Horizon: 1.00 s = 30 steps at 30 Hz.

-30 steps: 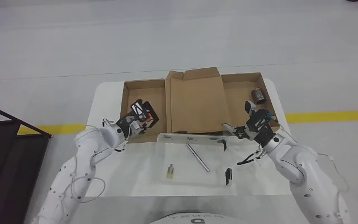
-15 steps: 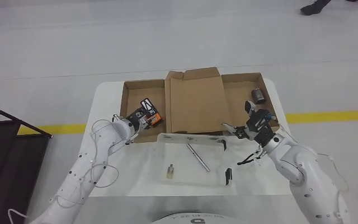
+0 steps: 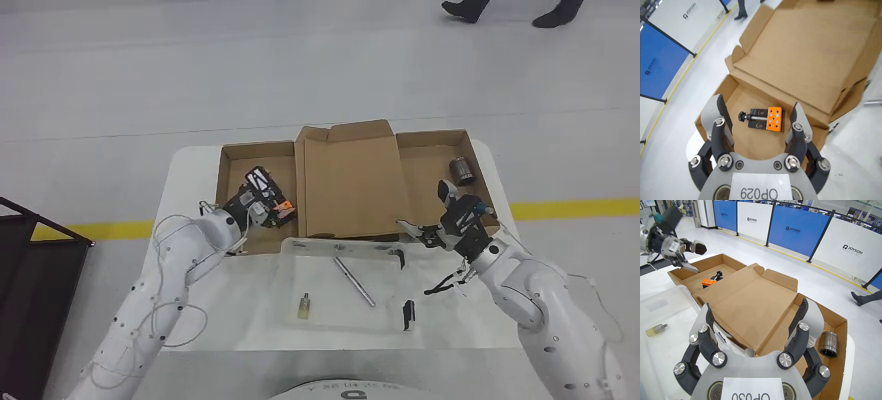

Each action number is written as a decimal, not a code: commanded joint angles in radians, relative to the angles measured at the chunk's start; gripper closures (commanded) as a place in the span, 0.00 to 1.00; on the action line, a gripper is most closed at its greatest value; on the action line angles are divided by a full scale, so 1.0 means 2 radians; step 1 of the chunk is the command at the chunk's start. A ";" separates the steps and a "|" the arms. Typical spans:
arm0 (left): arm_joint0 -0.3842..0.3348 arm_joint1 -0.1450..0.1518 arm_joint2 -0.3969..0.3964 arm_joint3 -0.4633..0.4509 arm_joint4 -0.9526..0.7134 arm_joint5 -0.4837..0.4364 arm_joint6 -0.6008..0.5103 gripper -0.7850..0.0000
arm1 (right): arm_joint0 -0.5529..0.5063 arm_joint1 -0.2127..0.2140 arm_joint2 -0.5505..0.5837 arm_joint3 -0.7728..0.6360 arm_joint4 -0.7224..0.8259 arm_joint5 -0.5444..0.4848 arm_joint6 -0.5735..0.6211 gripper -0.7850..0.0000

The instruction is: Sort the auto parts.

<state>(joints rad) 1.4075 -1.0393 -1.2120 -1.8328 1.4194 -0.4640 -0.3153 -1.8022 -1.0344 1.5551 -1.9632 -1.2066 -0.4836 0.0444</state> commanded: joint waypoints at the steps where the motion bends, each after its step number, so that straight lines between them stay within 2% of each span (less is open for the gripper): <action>1: 0.030 0.004 -0.016 -0.044 -0.039 -0.038 0.004 0.00 | 0.000 0.000 0.000 0.000 0.000 0.000 0.000 0.00; 3: 0.046 0.007 -0.027 -0.065 -0.059 -0.066 0.000 0.00 | 0.000 0.000 0.000 0.000 0.000 0.000 0.000 0.00; 13: 0.046 0.007 -0.025 -0.066 -0.054 -0.068 -0.001 0.00 | 0.000 0.000 0.000 0.000 0.000 0.000 0.000 0.00; 17: 0.047 0.008 0.010 -0.078 -0.003 -0.114 -0.003 0.00 | 0.000 0.000 0.000 0.000 0.000 0.000 0.000 0.00; 19: 0.044 0.007 0.029 -0.074 -0.007 -0.132 0.001 0.00 | 0.000 0.000 0.000 0.000 0.000 0.000 0.000 0.00; 22: 0.024 0.005 0.058 -0.066 -0.010 -0.182 -0.003 0.00 | 0.000 0.000 0.000 0.000 0.000 0.000 0.000 0.00; 24: 0.012 0.003 0.076 -0.056 -0.010 -0.192 -0.001 0.00 | 0.000 0.000 0.000 0.000 0.000 0.000 0.000 0.00; 27: -0.005 -0.002 0.094 -0.033 -0.042 -0.202 0.016 0.00 | 0.000 0.000 0.000 0.000 0.000 0.000 0.000 0.00; 29: -0.009 -0.008 0.094 0.001 -0.155 -0.188 0.072 0.00 | 0.000 0.000 0.000 0.000 0.000 0.000 0.000 0.00; 30: -0.009 -0.008 0.094 0.001 -0.155 -0.188 0.072 0.00 | 0.000 0.000 0.000 0.000 0.000 0.000 0.000 0.00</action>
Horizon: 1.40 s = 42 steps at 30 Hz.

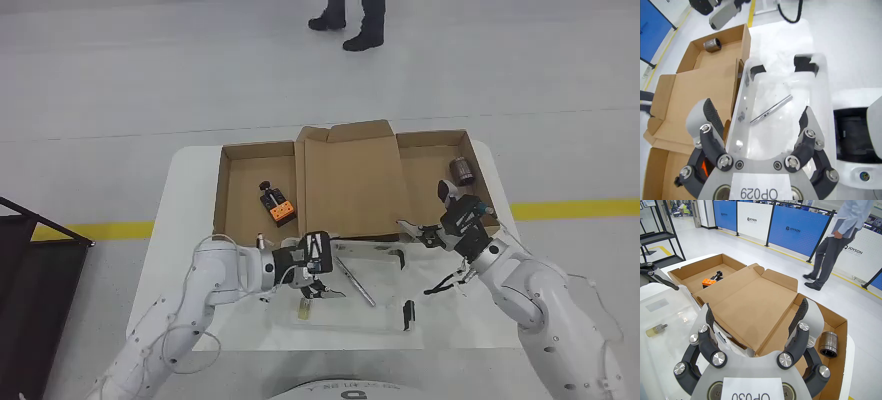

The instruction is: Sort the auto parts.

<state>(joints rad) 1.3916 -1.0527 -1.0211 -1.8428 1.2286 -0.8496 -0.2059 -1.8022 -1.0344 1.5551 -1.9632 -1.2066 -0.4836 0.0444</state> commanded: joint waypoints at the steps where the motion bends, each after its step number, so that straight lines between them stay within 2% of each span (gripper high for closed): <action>1: -0.001 -0.001 -0.002 0.006 -0.059 0.005 0.018 0.00 | 0.000 0.000 0.000 0.000 0.000 0.000 0.000 0.00; 19: -0.001 -0.001 -0.002 0.006 -0.059 0.005 0.018 0.00 | 0.000 0.000 0.000 0.000 0.000 0.000 0.000 0.00; 23: -0.011 0.001 0.005 -0.024 0.023 0.010 -0.026 0.00 | 0.000 0.000 0.000 0.000 0.000 0.000 0.000 0.00; 25: -0.014 0.001 0.010 -0.024 0.028 0.008 -0.025 0.00 | 0.000 0.000 0.000 0.000 0.000 0.000 0.000 0.00; 28: -0.028 0.000 0.023 -0.015 0.041 -0.012 -0.050 0.25 | 0.000 0.000 0.000 0.000 0.000 0.000 0.000 0.00; 30: -0.039 -0.002 0.042 -0.009 0.051 -0.020 -0.070 0.35 | 0.000 0.000 0.000 0.000 0.000 0.000 0.000 0.00; 35: -0.072 -0.013 0.091 0.026 0.064 -0.028 -0.071 0.44 | 0.000 0.000 0.000 0.000 0.000 0.000 0.000 0.00; 38: -0.092 -0.021 0.118 0.052 0.074 -0.026 -0.066 0.54 | 0.000 0.000 0.000 0.000 0.000 0.000 0.000 0.00; 42: -0.117 -0.031 0.147 0.084 0.078 -0.031 -0.065 0.59 | 0.000 0.000 0.000 0.000 0.000 0.000 0.000 0.00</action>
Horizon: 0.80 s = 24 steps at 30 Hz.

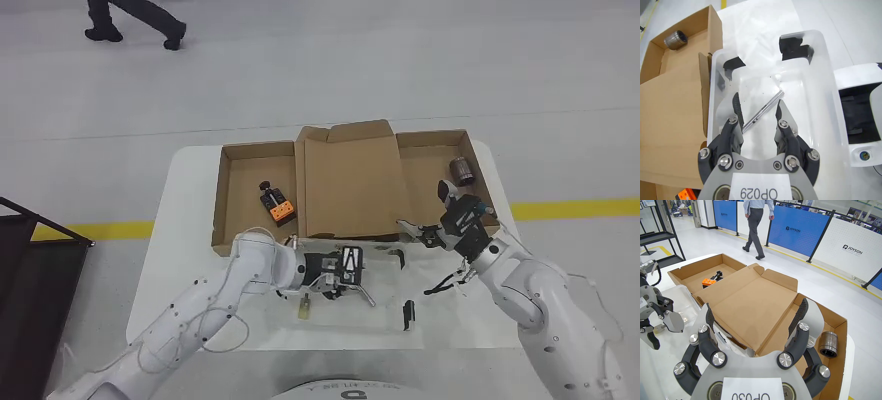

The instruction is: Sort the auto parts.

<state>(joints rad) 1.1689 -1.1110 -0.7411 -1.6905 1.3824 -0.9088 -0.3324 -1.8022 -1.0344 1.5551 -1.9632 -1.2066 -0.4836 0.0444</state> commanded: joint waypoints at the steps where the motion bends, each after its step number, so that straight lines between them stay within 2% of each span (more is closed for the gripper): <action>1: -0.011 -0.004 0.014 0.016 0.002 -0.004 -0.005 0.59 | 0.000 0.000 0.000 0.000 0.000 0.000 0.000 0.00; 8: -0.040 -0.017 0.044 0.055 -0.005 -0.003 -0.036 0.59 | 0.000 0.000 0.000 0.000 0.000 0.000 0.000 0.00; 24: -0.056 -0.027 0.064 0.083 0.005 0.016 -0.049 0.65 | 0.000 0.000 0.000 0.000 0.000 0.000 0.000 0.00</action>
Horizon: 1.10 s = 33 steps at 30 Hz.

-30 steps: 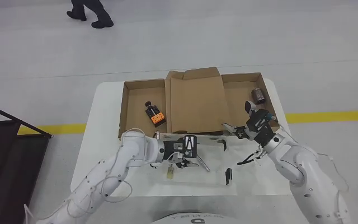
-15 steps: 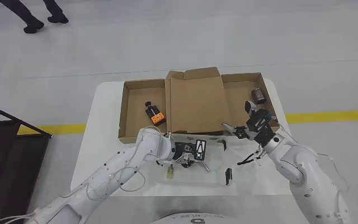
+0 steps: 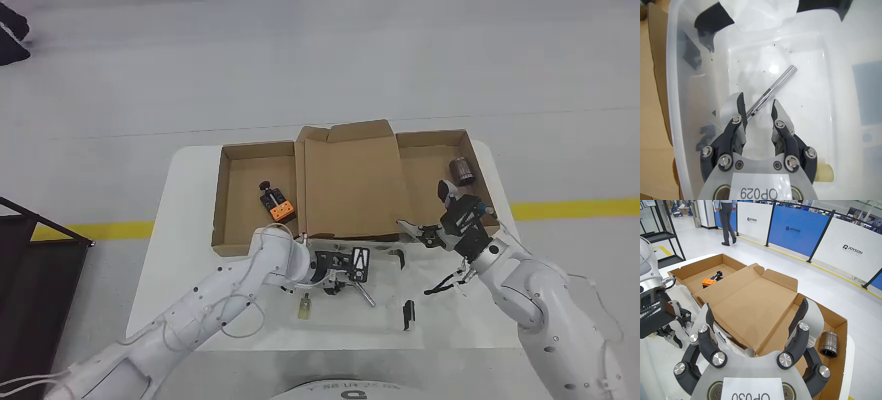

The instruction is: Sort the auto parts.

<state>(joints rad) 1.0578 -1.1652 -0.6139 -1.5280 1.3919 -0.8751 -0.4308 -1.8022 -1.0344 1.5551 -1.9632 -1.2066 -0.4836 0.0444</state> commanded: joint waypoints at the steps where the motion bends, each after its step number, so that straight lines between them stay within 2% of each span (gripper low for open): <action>1: -0.002 -0.001 0.001 0.003 0.001 -0.001 0.000 0.65 | 0.000 0.000 0.000 0.000 0.000 0.000 0.000 0.00; 15: -0.009 -0.006 0.017 0.009 0.010 -0.010 -0.014 0.71 | 0.000 0.000 0.000 0.000 0.000 0.000 0.000 0.00; 22: -0.005 -0.003 0.013 -0.015 -0.004 -0.028 -0.036 0.76 | 0.000 0.000 0.000 0.000 0.000 0.000 0.000 0.00; 26: 0.000 0.000 0.005 -0.030 -0.006 -0.020 -0.037 0.73 | 0.000 0.000 0.000 0.000 0.000 0.000 0.000 0.00; 33: -0.008 -0.002 0.010 -0.023 0.034 0.001 -0.015 0.73 | 0.000 0.000 0.000 0.000 0.000 0.000 0.000 0.00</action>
<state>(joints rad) 1.0456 -1.1677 -0.5981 -1.5780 1.4529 -0.8771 -0.4677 -1.8022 -1.0344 1.5551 -1.9632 -1.2066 -0.4836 0.0444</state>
